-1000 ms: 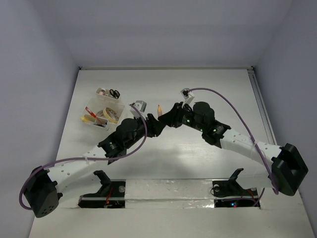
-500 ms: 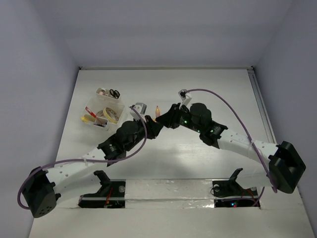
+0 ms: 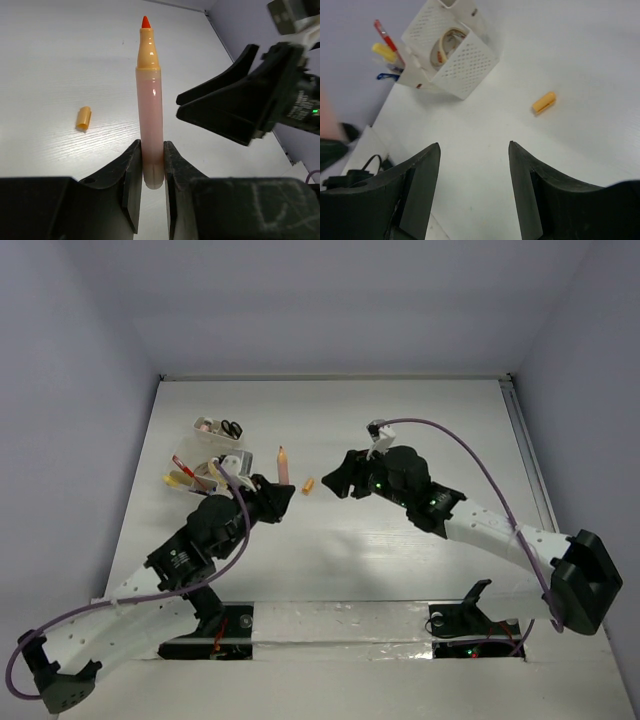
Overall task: Sort the stationery into containers
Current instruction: Close the pen cap on the pen.
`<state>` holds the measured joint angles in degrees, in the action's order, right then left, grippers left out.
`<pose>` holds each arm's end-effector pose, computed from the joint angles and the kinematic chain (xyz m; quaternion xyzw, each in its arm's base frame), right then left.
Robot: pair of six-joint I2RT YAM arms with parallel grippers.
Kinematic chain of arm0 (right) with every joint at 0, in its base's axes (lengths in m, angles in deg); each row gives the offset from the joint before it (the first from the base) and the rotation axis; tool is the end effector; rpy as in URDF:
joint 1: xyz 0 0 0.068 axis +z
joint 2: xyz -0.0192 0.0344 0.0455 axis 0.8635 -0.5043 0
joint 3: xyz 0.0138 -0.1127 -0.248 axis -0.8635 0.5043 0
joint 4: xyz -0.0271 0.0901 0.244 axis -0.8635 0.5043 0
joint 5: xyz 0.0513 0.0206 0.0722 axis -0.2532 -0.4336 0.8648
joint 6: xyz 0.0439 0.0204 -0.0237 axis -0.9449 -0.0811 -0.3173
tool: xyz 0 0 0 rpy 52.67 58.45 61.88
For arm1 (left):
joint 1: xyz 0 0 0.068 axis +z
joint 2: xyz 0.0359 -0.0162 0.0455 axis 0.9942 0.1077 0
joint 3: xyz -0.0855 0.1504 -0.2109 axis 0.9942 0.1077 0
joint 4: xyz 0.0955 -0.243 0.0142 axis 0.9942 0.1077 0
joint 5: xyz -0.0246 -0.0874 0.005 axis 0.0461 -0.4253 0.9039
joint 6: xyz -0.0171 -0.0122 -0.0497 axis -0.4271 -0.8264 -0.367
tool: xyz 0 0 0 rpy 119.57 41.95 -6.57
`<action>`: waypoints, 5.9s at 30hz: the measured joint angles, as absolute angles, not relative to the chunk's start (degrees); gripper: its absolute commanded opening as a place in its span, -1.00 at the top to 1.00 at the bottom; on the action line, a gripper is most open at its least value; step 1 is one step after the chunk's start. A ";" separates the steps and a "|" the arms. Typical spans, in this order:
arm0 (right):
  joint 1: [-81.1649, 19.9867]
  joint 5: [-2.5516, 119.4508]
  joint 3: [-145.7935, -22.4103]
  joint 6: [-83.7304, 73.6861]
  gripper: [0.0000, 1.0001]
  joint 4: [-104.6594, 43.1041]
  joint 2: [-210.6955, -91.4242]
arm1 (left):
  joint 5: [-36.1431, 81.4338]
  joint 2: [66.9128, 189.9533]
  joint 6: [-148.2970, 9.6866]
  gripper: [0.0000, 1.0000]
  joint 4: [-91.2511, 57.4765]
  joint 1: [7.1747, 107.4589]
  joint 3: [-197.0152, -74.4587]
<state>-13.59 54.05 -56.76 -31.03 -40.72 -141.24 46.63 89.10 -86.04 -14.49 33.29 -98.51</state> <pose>0.2000 0.2110 0.2973 -0.1083 0.7783 0.4100 0.4629 0.1098 -0.1182 0.3214 0.0429 0.7142 -0.3636 0.5966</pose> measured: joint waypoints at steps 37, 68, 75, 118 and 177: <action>-15.14 48.24 -82.27 -40.51 0.19 -33.02 -186.77 | 50.13 73.95 -80.45 1.00 -0.35 33.29 -105.57; -20.58 64.26 -58.77 -34.20 1.00 -68.34 -144.92 | 22.46 88.95 -96.49 1.00 -39.80 33.29 -88.85; -21.43 69.86 -58.09 -40.80 1.00 -78.88 -144.41 | 20.12 91.27 -97.89 1.00 -49.26 33.29 -88.93; -21.43 79.19 -55.73 -55.05 0.95 -96.39 -147.58 | 20.12 93.80 -96.27 1.00 -47.14 33.29 -92.67; -21.11 82.18 -52.94 -60.49 0.93 -104.78 -149.75 | 23.70 94.89 -86.59 1.00 -37.96 33.14 -98.27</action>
